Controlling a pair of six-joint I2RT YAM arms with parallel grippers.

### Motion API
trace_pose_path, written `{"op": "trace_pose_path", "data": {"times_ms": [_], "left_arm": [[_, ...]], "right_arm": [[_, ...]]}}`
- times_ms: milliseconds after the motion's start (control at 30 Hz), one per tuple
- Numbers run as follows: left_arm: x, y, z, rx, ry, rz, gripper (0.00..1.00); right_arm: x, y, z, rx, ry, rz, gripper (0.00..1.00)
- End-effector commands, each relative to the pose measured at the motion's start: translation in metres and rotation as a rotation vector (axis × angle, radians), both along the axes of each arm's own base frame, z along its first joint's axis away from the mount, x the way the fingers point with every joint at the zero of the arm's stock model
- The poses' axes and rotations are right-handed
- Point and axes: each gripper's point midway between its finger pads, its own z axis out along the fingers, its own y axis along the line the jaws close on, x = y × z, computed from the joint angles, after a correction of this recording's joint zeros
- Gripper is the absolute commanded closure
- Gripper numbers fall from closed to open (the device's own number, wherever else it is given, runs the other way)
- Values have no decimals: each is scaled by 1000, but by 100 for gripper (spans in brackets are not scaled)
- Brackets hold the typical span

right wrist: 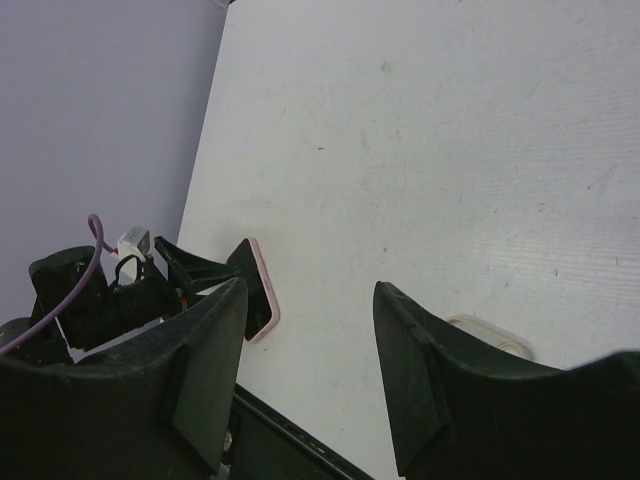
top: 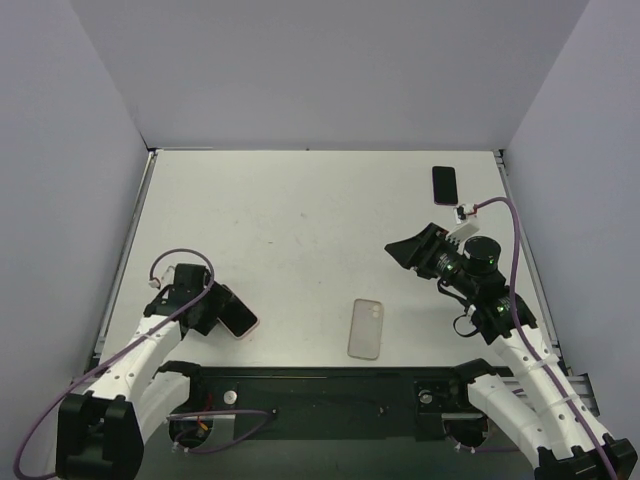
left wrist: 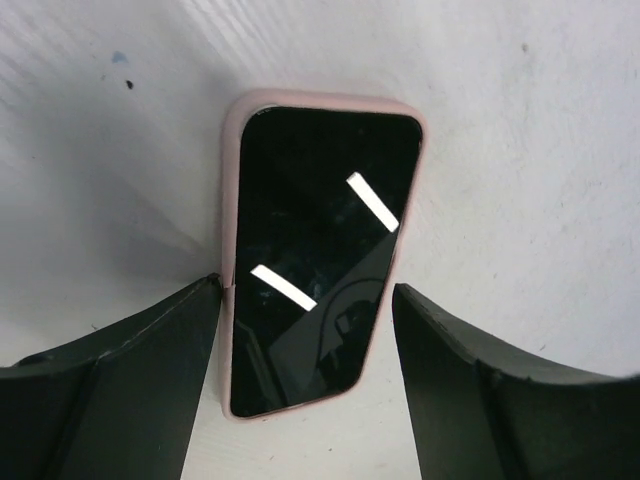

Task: Take the phone out of the phone case
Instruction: Pick up the phone at the center of the board.

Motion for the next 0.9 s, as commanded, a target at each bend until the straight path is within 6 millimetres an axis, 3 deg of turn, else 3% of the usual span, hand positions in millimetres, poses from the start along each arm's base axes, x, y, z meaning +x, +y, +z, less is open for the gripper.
{"op": "trace_pose_path", "data": {"times_ms": [0,33,100,233,467,633,867], "left_arm": [[16,-9,30,62,-139,-115,21],[17,-10,31,66,-146,-127,12],[16,-12,31,89,-126,-149,9],[5,-13,10,84,43,-132,8],[12,-20,24,116,88,-98,6],[1,-15,25,118,110,-41,6],[0,-15,20,127,112,-61,5]], "right_arm": [[2,7,10,20,-45,31,51],[2,7,8,13,-42,29,52],[0,5,6,7,-44,23,52],[1,3,3,5,-46,9,52],[0,4,0,-3,-36,17,52],[-1,0,-2,-13,-35,2,52],[-2,2,-6,-16,-27,10,51]]}}
